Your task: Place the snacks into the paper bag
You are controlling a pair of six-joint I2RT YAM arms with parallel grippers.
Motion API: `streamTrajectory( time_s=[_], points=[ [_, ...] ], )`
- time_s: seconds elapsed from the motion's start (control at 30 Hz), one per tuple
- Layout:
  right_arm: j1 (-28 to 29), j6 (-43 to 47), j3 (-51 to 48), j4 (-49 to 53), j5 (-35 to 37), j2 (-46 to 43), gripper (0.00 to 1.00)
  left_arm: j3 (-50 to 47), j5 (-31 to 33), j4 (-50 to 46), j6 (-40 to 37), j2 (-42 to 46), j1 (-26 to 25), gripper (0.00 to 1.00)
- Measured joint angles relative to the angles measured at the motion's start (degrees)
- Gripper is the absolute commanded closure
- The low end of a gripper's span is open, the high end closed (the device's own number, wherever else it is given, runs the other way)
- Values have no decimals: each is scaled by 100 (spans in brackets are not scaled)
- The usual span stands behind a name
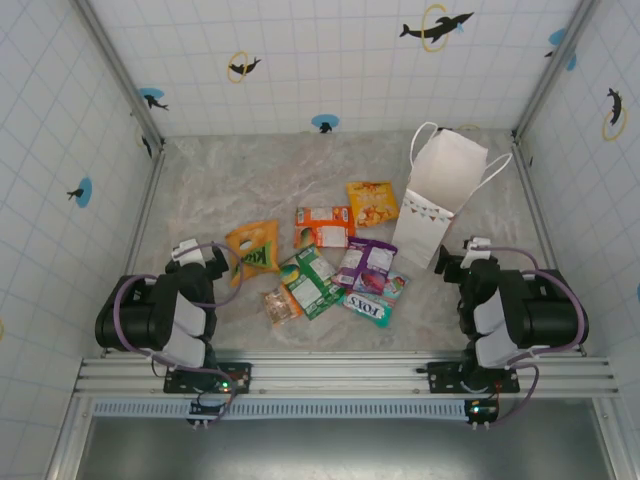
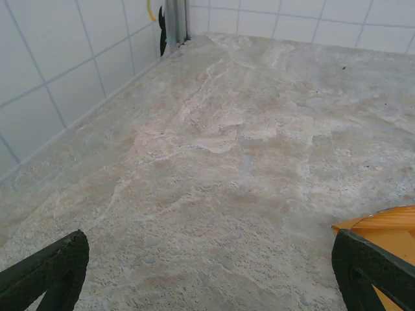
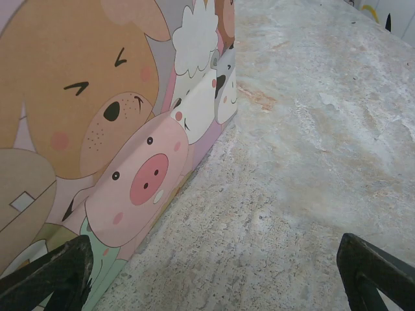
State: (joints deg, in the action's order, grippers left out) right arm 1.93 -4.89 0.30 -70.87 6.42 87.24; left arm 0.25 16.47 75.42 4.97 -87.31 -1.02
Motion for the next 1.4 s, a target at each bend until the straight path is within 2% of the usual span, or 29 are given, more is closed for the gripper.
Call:
streamTrajectory(
  time_s=[1.2,1.4],
  points=[
    [-2,-2,0,13,2,-9,1,0,7,0,2,4,0,2],
    [-17,-17,219,903,13,-590,1,0,-4,-214,17,376,0,2]
  ],
)
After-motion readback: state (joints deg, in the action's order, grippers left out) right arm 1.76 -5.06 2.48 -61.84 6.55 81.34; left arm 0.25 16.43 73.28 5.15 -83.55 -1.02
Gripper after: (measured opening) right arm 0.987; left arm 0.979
